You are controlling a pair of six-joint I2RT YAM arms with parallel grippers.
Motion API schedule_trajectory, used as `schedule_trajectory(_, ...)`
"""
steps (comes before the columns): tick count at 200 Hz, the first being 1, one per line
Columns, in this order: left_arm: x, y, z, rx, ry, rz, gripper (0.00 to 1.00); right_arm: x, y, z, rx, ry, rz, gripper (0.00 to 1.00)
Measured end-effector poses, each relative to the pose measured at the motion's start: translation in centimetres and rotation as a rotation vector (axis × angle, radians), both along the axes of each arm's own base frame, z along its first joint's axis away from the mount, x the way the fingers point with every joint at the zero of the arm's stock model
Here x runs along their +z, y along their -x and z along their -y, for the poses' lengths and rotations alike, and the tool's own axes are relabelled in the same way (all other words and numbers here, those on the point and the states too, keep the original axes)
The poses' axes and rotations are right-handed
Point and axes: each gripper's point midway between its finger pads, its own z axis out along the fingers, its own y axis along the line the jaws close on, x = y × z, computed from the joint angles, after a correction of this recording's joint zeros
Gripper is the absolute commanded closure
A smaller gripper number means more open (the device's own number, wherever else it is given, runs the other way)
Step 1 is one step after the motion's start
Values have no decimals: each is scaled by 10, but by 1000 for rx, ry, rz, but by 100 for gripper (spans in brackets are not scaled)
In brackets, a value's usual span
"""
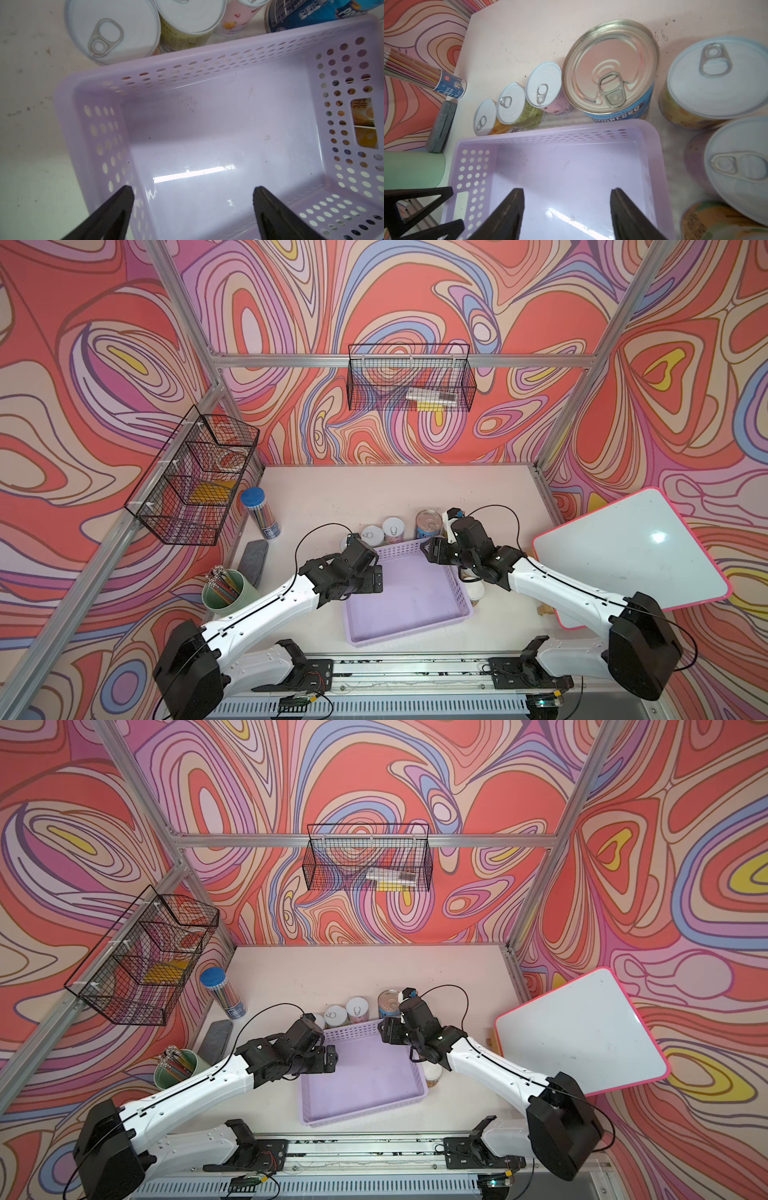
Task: Put the canned food in the basket
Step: Adjust the basket at the center of the board.
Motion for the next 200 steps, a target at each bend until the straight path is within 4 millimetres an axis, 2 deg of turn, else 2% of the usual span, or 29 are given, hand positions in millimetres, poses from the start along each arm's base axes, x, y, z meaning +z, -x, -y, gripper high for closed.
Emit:
schedule_trajectory(34,-14,-6,10,20,11,-31,14,-20,-5,-10,-17,8,-32,44)
schedule_trajectory(67,-29,-12,13,53,-6,-57,15,-37,-14,-6,-85,35,-45,51)
schedule_trajectory(97,-36,-20,12,95,-9,-53,23,-45,-24,-2,-138,53,-28,51)
schedule_trajectory(134,-48,-38,7,161,-8,-49,25,-64,-32,1,-170,99,-43,51)
schedule_trajectory(163,-53,-53,1,196,-7,-45,27,-64,-40,3,-198,121,-27,51)
schedule_trajectory(200,-55,-77,4,198,-6,-35,31,-65,-50,3,-219,141,-16,51)
